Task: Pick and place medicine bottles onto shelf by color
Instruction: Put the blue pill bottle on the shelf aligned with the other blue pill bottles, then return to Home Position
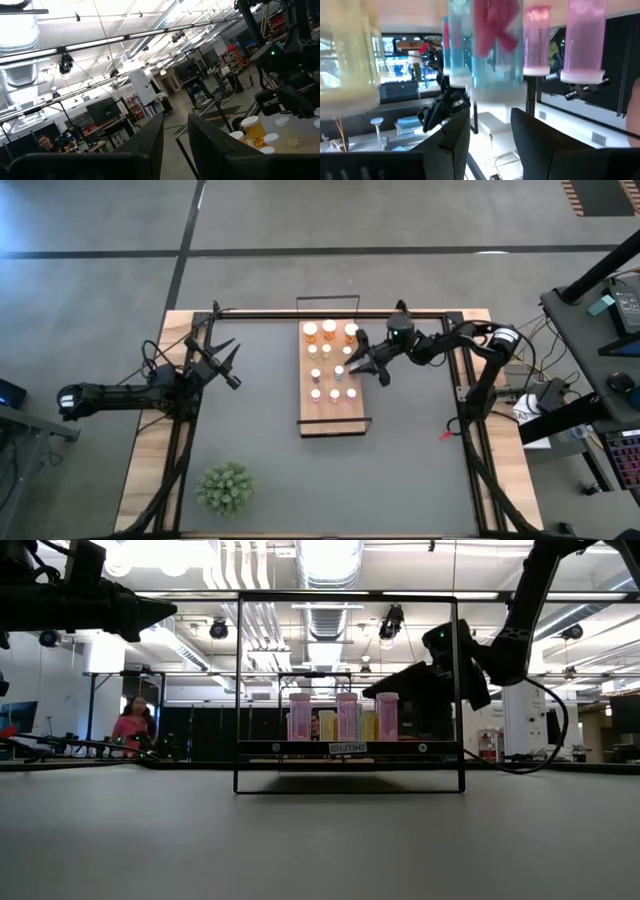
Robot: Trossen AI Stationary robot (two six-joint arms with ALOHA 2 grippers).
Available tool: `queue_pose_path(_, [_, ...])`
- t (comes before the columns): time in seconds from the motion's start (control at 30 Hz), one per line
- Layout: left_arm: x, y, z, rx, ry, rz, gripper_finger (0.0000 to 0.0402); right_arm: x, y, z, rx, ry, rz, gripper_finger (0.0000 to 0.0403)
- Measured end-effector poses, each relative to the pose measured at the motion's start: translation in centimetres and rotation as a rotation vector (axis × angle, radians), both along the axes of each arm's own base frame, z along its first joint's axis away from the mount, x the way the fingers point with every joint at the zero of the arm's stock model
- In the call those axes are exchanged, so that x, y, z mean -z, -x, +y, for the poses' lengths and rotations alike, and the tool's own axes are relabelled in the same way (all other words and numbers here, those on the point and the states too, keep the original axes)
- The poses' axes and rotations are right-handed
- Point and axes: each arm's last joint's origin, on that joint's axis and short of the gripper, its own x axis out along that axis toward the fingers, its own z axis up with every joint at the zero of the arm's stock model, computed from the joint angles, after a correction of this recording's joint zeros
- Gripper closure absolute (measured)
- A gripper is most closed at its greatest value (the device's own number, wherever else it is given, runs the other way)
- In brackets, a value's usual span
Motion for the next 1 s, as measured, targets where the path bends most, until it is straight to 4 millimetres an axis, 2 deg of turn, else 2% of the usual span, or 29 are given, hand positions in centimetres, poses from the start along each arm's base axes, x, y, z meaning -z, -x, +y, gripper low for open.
queue_pose_path(0.33, [0.0,0.0,0.0,0.000,0.000,0.000,0.0330,-2.9,1.6,-0.1,0.044,0.114,-0.004,0.0268])
queue_pose_path(0.53, [0.0,0.0,0.0,0.000,0.000,0.000,0.0330,-6.0,3.5,-0.3,0.123,0.284,0.051,0.0268])
queue_pose_path(0.67, [0.0,0.0,0.0,0.000,0.000,0.000,0.0330,-9.3,4.2,-0.9,0.147,0.553,0.070,0.0268])
queue_pose_path(0.8, [0.0,0.0,0.0,0.000,0.000,0.000,0.0330,-13.4,4.6,-1.6,0.137,0.944,0.023,0.0268])
queue_pose_path(1.0, [0.0,0.0,0.0,0.000,0.000,0.000,0.0330,-19.2,5.0,-1.7,-0.062,1.525,-0.135,0.0268])
